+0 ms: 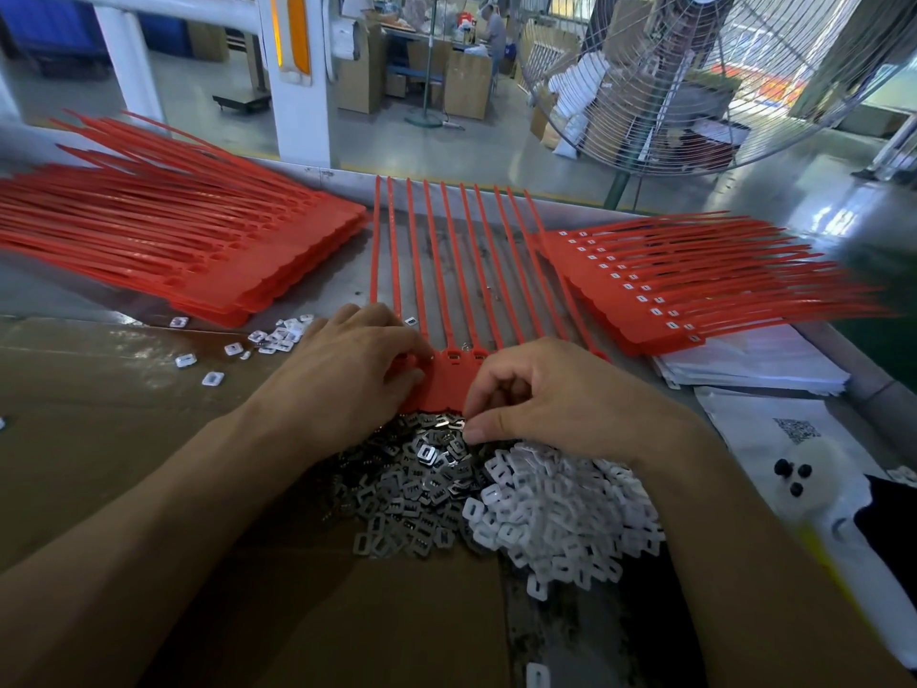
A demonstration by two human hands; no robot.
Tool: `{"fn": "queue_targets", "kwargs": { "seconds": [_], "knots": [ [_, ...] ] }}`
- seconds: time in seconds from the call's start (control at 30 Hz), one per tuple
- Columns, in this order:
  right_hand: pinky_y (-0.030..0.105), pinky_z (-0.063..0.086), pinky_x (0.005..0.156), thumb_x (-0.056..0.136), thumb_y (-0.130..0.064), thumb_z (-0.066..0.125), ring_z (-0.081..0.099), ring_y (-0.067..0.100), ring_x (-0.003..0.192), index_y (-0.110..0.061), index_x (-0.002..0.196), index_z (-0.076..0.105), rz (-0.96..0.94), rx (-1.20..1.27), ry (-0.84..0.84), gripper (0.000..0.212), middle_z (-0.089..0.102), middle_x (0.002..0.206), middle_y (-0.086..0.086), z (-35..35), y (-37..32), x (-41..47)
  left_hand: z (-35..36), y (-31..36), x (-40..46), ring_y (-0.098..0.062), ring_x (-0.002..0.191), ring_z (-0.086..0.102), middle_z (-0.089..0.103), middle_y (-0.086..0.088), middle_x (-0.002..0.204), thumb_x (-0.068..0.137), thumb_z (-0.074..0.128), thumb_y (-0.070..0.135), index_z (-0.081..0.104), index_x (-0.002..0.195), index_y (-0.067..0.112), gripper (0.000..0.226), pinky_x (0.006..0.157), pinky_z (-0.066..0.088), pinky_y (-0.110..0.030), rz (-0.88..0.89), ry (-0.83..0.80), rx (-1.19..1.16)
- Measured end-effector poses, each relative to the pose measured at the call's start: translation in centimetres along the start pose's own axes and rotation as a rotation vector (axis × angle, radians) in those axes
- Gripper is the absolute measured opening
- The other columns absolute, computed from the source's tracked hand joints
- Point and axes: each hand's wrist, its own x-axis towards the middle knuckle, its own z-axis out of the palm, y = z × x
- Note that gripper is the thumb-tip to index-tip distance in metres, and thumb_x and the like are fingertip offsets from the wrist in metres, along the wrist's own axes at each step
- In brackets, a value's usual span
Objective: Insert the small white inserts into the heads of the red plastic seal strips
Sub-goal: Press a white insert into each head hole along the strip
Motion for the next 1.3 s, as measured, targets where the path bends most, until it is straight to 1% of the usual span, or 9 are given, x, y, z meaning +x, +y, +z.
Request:
{"fn": "queue_targets", "kwargs": {
  "seconds": [0.2, 0.3, 0.5, 0.7, 0.8, 1.0, 1.1, 1.2, 1.3],
  "knots": [
    [0.011, 0.047, 0.059, 0.082, -0.034, 0.087, 0.064, -0.002, 0.065, -0.028, 0.085, 0.076, 0.026, -0.01, -0.04, 0.013, 0.072, 0.077, -0.013, 0.2, -0.1, 0.0, -0.2, 0.1, -0.1, -0.013, 0.121, 0.045, 0.053, 0.015, 0.12, 0.094, 0.054, 0.045, 0.062, 0.123, 0.045, 0.031, 0.106, 0.038, -0.045, 0.002, -0.004, -0.009],
    [0.008, 0.046, 0.059, 0.088, -0.03, 0.082, 0.064, -0.004, 0.065, -0.028, 0.084, 0.076, 0.014, -0.041, -0.018, 0.007, 0.071, 0.075, -0.019, 0.2, -0.2, -0.1, -0.4, 0.3, -0.1, -0.013, 0.12, 0.046, 0.054, 0.015, 0.12, 0.094, 0.054, 0.044, 0.063, 0.123, 0.044, 0.03, 0.105, 0.039, -0.045, 0.008, 0.001, -0.013],
    [0.007, 0.044, 0.058, 0.094, -0.029, 0.076, 0.063, -0.006, 0.065, -0.027, 0.086, 0.074, -0.003, -0.058, 0.027, 0.008, 0.069, 0.076, -0.025, 0.6, -0.5, -0.1, -0.5, 0.4, -0.2, -0.012, 0.118, 0.047, 0.054, 0.015, 0.117, 0.094, 0.055, 0.044, 0.065, 0.119, 0.042, 0.028, 0.104, 0.04, -0.045, 0.024, 0.018, -0.024],
    [0.018, 0.048, 0.056, 0.095, -0.029, 0.072, 0.063, 0.003, 0.063, -0.029, 0.086, 0.07, -0.038, -0.012, 0.171, 0.01, 0.071, 0.076, -0.011, 1.0, -0.7, 0.1, -0.7, 0.6, -0.4, -0.012, 0.116, 0.049, 0.056, 0.014, 0.115, 0.093, 0.054, 0.047, 0.067, 0.118, 0.039, 0.029, 0.103, 0.042, -0.046, 0.049, 0.042, -0.035],
    [0.026, 0.054, 0.064, 0.094, -0.026, 0.072, 0.067, 0.009, 0.07, -0.028, 0.086, 0.07, -0.052, 0.018, 0.205, 0.009, 0.073, 0.078, -0.007, 1.3, -0.7, 0.3, -0.8, 0.8, -0.5, -0.012, 0.114, 0.05, 0.058, 0.014, 0.115, 0.095, 0.058, 0.043, 0.068, 0.116, 0.038, 0.025, 0.102, 0.042, -0.046, 0.078, 0.073, -0.044],
    [0.018, 0.054, 0.065, 0.094, -0.023, 0.071, 0.068, 0.006, 0.073, -0.03, 0.088, 0.072, -0.009, 0.097, 0.208, 0.01, 0.073, 0.082, -0.011, 1.5, 0.1, 0.5, -1.0, 1.9, -0.7, -0.015, 0.106, 0.057, 0.063, 0.012, 0.109, 0.091, 0.062, 0.039, 0.074, 0.108, 0.033, 0.022, 0.093, 0.047, -0.047, 0.155, 0.094, -0.137],
    [0.012, 0.051, 0.065, 0.094, -0.024, 0.072, 0.068, 0.002, 0.076, -0.031, 0.087, 0.073, 0.014, 0.117, 0.274, 0.011, 0.074, 0.084, -0.015, 1.5, 0.3, 0.7, -0.8, 1.9, -0.7, -0.013, 0.107, 0.057, 0.062, 0.013, 0.11, 0.088, 0.068, 0.034, 0.074, 0.107, 0.032, 0.021, 0.095, 0.046, -0.046, 0.154, 0.069, -0.147],
    [0.012, 0.047, 0.059, 0.092, -0.027, 0.074, 0.067, -0.002, 0.068, -0.031, 0.085, 0.075, 0.059, 0.138, 0.383, 0.009, 0.074, 0.078, -0.016, 1.1, 0.7, 0.9, -0.8, 1.4, -0.6, -0.013, 0.11, 0.055, 0.061, 0.014, 0.112, 0.09, 0.067, 0.038, 0.072, 0.109, 0.034, 0.021, 0.098, 0.044, -0.046, 0.122, 0.076, -0.126],
    [0.014, 0.046, 0.063, 0.091, -0.03, 0.076, 0.065, -0.006, 0.067, -0.031, 0.087, 0.076, 0.137, 0.135, 0.49, 0.004, 0.073, 0.078, -0.022, 0.4, 1.4, 0.8, -0.9, 0.9, -0.4, -0.013, 0.111, 0.054, 0.06, 0.014, 0.113, 0.091, 0.062, 0.043, 0.071, 0.11, 0.035, 0.023, 0.099, 0.044, -0.045, 0.087, 0.085, -0.118]
  ]
}}
